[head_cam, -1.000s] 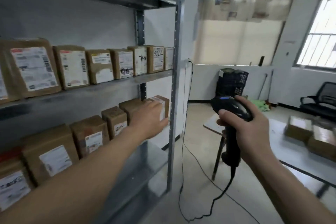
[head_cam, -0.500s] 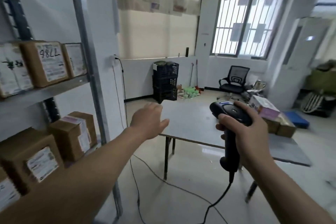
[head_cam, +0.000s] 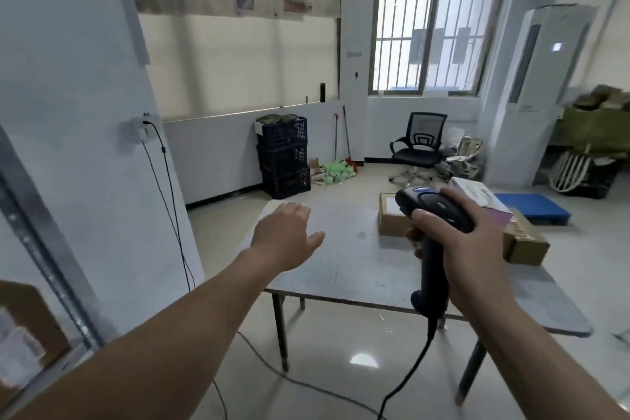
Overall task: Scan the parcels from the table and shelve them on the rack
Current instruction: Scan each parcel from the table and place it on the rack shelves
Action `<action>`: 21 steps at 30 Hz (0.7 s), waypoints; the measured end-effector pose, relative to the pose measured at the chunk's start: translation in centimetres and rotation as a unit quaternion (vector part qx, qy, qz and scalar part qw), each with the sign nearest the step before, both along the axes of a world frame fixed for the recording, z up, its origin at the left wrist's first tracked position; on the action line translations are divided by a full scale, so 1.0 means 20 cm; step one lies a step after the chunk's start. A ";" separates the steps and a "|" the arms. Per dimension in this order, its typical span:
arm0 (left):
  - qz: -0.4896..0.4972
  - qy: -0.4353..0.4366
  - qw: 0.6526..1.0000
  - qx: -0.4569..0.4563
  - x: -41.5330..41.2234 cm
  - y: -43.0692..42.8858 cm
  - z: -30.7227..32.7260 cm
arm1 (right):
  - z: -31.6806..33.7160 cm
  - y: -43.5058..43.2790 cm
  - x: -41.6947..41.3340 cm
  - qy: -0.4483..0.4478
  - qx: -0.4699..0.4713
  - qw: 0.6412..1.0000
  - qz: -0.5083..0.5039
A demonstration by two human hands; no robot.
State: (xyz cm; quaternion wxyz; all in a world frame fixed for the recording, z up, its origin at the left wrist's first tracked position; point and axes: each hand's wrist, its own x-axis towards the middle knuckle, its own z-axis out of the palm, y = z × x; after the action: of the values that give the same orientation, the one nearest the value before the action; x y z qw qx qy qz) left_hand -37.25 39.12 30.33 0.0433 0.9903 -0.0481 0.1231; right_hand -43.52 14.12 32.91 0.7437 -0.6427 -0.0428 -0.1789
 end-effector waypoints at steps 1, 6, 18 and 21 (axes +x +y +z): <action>0.000 -0.001 1.000 -0.002 0.08 -0.05 0.00 | 0.00 -0.04 0.09 0.006 0.004 1.000 0.003; 0.003 0.003 1.000 -0.017 0.46 -0.27 -0.05 | 0.02 -0.23 0.47 0.007 -0.016 1.000 -0.003; -0.027 0.025 0.997 -0.061 1.36 -0.61 -0.26 | -0.11 -0.52 1.23 0.035 -0.006 0.999 -0.017; -0.038 0.041 0.996 -0.071 1.69 -0.68 -0.38 | -0.17 -0.56 1.50 0.043 -0.012 0.998 -0.037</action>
State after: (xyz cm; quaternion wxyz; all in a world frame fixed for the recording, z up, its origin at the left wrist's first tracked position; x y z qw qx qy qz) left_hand -3.38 25.44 22.80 0.1197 0.9864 -0.0754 0.0835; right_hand -13.48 2.86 29.53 0.7298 -0.6600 0.0108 -0.1779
